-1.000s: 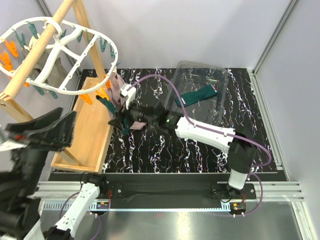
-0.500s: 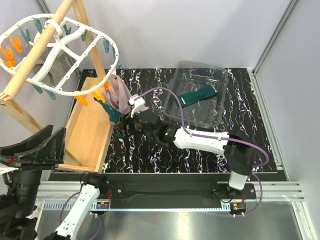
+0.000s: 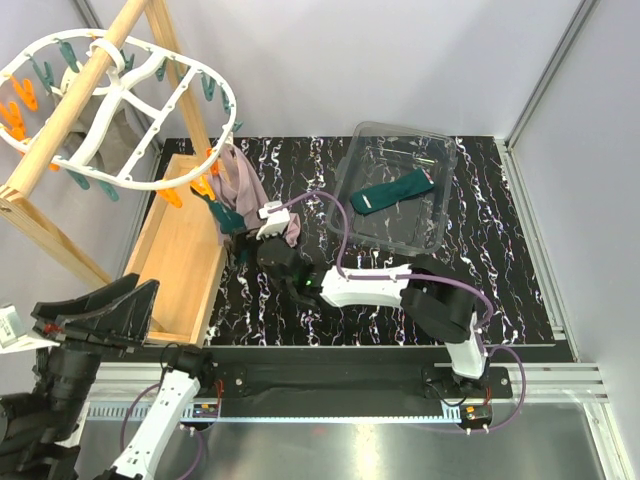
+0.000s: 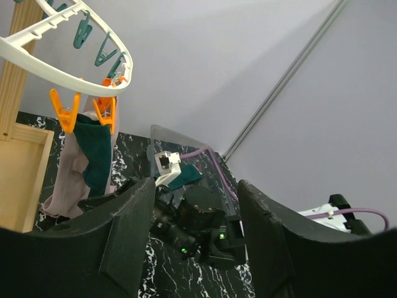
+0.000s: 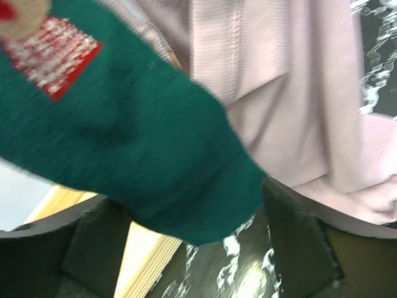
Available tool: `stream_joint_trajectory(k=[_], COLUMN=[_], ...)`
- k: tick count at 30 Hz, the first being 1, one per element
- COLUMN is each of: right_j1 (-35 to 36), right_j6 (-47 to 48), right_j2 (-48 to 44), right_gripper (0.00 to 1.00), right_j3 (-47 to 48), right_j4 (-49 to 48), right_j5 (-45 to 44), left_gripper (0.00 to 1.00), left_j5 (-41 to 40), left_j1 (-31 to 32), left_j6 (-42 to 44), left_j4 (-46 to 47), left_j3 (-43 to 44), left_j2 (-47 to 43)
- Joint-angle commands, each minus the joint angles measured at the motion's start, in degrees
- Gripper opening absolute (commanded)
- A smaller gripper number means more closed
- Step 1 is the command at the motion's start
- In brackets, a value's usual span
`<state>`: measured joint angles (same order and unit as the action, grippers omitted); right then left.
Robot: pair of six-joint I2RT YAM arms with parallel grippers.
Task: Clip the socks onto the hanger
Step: Rotate the hanger at the clothesline.
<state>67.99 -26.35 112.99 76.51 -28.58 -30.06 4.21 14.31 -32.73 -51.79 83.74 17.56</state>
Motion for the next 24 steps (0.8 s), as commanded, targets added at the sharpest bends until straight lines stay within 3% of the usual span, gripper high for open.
stream_joint_trajectory(k=[1,3,5,8,11,15,18,21,24], right_j1=[0.48,0.13,-0.66,-4.17,-7.76,-11.99,-15.68,-20.24,-25.42], right_j6=[3.75,8.4,10.96,8.87,7.81,8.77,9.74,9.3,6.05], right_j2=[2.23,5.13,6.97,10.14,12.34,14.97,15.42,16.38,19.62], right_gripper=[0.9,0.95,0.92,0.91,0.86,0.72,0.7,0.69,0.68], right_j3=[4.87,6.8,9.52,13.56,17.16,21.48,24.73,30.0,37.99], right_j4=[-2.79,-5.52,-7.1,-6.14,-6.4,-7.11,-6.41,-3.69,-0.08], right_j5=[-11.66,-14.65,-15.55,-14.15,-11.25,-8.27,-5.54,1.04,14.45], left_gripper=[0.59,0.59,0.59,0.59,0.58,0.56,0.56,0.55,0.54], left_j5=[-1.04,-2.18,-3.5,-5.79,-5.53,-4.73,-4.56,-4.91,-6.31], left_j1=[0.2,0.2,0.2,0.2,0.2,0.2,0.2,0.2,0.11], left_j6=[-0.23,0.12,0.47,1.44,2.05,1.8,1.97,2.32,2.32], left_j4=[0.02,0.11,0.2,0.28,0.64,0.9,0.99,0.37,0.63], left_j3=[0.37,-0.33,-0.69,-0.69,0.01,1.07,1.33,3.08,4.76], left_j2=[-1.92,-1.66,-1.13,0.8,3.53,7.04,9.5,11.61,12.85])
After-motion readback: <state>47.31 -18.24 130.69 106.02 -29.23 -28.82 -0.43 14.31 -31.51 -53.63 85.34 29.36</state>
